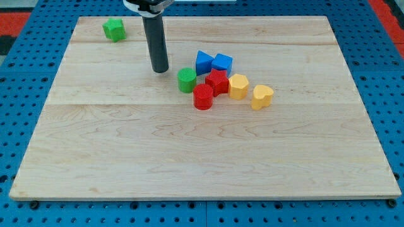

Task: Move the blue cube diagonal top right to the yellow heart

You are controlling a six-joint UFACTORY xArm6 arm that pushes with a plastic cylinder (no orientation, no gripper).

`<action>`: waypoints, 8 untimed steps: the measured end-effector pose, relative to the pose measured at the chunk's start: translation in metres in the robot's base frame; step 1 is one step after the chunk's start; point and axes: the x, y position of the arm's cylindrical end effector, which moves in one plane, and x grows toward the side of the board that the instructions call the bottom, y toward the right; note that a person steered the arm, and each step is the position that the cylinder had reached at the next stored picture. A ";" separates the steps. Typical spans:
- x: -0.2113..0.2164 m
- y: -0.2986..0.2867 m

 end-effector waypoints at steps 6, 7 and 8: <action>0.008 -0.012; 0.008 0.016; 0.008 0.054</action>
